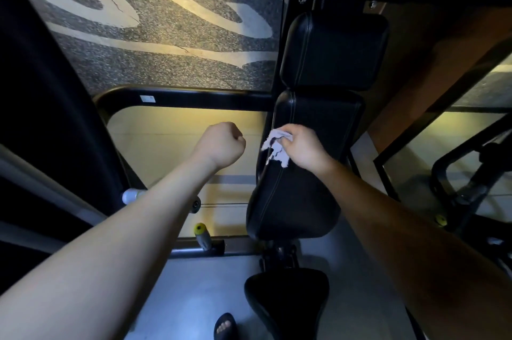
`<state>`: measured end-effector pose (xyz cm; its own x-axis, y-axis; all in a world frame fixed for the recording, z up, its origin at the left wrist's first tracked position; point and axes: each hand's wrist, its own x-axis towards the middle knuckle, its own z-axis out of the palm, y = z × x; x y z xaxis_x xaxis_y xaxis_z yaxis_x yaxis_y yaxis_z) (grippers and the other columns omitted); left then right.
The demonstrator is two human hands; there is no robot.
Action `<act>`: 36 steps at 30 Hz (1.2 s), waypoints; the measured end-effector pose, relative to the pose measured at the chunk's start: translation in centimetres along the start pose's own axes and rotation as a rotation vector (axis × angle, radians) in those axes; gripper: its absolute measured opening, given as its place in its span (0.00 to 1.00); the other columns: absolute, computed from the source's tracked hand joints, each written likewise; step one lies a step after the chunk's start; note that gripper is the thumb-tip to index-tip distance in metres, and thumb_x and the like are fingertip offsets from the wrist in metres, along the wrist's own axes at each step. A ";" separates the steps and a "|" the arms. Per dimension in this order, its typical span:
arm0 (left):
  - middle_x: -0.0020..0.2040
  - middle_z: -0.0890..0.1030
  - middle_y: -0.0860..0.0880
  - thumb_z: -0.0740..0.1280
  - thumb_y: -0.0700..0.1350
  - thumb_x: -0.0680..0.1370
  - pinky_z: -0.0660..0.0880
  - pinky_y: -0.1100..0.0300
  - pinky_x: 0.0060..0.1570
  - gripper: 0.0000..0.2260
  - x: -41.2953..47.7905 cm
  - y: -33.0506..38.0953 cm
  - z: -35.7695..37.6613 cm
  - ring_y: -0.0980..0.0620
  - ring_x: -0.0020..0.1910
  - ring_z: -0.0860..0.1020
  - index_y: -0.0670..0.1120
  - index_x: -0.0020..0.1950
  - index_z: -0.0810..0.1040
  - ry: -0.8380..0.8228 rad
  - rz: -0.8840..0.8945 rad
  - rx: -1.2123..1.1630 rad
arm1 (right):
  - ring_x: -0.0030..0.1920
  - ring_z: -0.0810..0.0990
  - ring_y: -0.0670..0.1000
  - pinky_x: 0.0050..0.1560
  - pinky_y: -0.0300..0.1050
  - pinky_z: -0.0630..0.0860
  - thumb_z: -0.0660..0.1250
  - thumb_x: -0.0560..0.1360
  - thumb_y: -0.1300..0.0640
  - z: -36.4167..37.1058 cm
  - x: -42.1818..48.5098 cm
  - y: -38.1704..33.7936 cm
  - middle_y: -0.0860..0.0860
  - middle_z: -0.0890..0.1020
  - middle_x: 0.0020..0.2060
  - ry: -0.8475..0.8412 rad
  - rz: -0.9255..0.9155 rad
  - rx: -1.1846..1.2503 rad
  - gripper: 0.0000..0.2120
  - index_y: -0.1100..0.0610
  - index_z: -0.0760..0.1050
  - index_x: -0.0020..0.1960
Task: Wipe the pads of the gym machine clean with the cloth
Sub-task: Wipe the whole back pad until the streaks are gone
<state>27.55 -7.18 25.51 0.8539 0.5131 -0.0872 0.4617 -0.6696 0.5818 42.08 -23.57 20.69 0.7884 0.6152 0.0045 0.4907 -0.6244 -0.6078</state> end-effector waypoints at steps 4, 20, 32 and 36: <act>0.41 0.80 0.53 0.65 0.44 0.77 0.70 0.62 0.41 0.12 -2.3 0.7 1.9 0.49 0.42 0.78 0.47 0.60 0.79 -0.048 -0.015 -0.228 | 0.41 0.74 0.51 0.45 0.47 0.67 0.66 0.79 0.48 -2.2 -4.4 0.6 0.66 0.78 0.43 -0.095 0.083 0.354 0.19 0.66 0.78 0.51; 0.43 0.83 0.46 0.79 0.49 0.71 0.73 0.66 0.37 0.15 -17.2 3.0 12.9 0.56 0.36 0.78 0.46 0.49 0.76 -0.166 -0.013 -0.473 | 0.32 0.73 0.44 0.36 0.39 0.69 0.71 0.78 0.46 0.8 -19.7 5.5 0.48 0.76 0.32 -0.189 0.208 0.704 0.17 0.61 0.76 0.46; 0.29 0.74 0.47 0.57 0.46 0.75 0.72 0.50 0.34 0.11 -21.0 -0.1 13.7 0.47 0.31 0.72 0.43 0.36 0.72 -0.059 -0.321 -0.688 | 0.39 0.79 0.39 0.44 0.34 0.73 0.73 0.78 0.56 2.9 -23.3 6.1 0.42 0.82 0.38 -0.610 0.153 0.693 0.02 0.52 0.82 0.51; 0.26 0.65 0.50 0.61 0.53 0.80 0.60 0.60 0.28 0.15 -21.7 -1.7 11.9 0.50 0.26 0.62 0.49 0.35 0.68 -0.172 -0.308 -0.757 | 0.43 0.78 0.44 0.51 0.44 0.74 0.79 0.69 0.52 4.2 -22.4 4.1 0.44 0.80 0.42 -0.606 0.112 0.649 0.10 0.53 0.80 0.44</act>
<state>11.08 -23.56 16.83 0.7689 0.4842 -0.4174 0.4468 0.0601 0.8926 24.85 -37.86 14.74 0.3973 0.8303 -0.3909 -0.0290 -0.4144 -0.9096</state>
